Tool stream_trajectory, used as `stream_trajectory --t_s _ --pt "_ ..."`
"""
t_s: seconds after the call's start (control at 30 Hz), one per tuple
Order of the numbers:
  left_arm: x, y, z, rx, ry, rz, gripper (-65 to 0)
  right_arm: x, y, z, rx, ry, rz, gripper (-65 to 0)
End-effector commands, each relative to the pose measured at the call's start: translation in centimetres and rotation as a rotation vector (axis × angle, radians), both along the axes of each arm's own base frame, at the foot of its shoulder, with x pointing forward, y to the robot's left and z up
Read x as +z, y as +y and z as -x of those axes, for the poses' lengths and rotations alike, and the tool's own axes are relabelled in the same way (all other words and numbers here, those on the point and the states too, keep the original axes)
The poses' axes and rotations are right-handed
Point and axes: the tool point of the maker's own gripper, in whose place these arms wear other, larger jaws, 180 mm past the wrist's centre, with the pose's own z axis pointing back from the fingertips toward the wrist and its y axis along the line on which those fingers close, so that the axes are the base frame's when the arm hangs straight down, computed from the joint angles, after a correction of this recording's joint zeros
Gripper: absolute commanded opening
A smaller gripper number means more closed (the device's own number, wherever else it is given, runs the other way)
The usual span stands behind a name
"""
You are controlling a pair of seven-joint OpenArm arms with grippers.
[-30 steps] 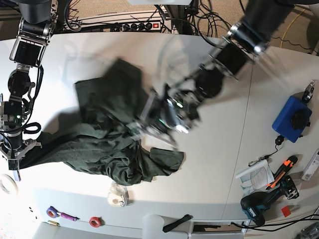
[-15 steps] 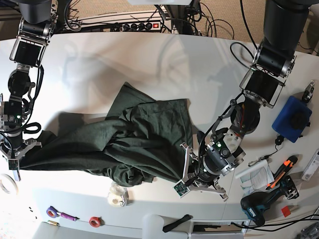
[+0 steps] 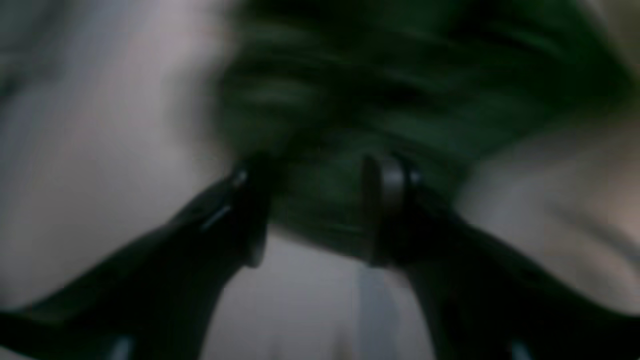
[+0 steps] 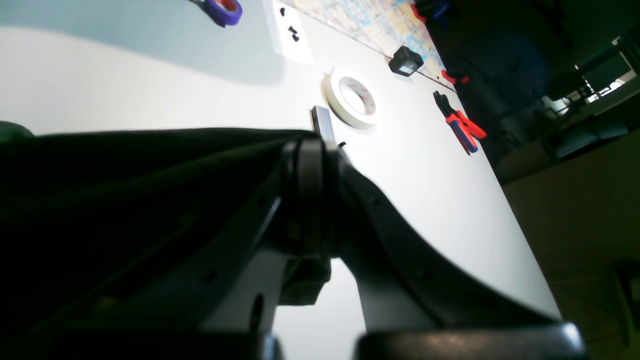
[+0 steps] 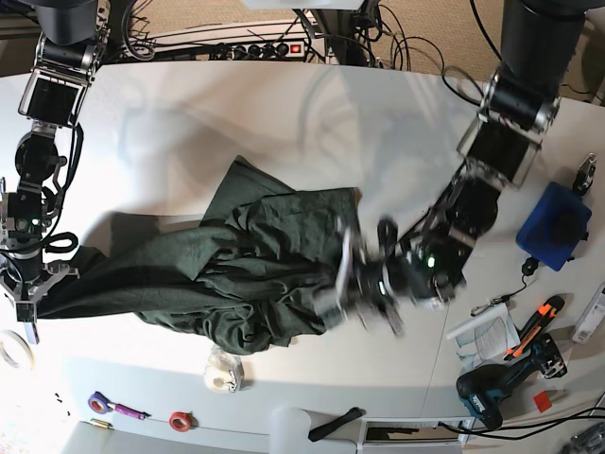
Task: Layout the t-shirt on the table in an organized manner, then fold the t-shirt properly
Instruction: 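Grasp the shirt fabric with the left gripper and pull it toward the blue box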
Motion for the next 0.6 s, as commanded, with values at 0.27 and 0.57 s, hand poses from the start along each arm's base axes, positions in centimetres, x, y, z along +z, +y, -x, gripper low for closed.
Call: stream_trajectory --t_s 0.27,0.57 --pt "-5.0 0.7 5.3 -0.065 0.095 -0.022 -31.1 2.8 -0.8 -0.3 -0.011 -0.061 0.038 -65.0" --pt "-5.3 1.1 4.1 -0.012 0.004 -0.017 -31.1 2.8 -0.8 -0.3 -0.012 -0.058 0.037 -65.0"
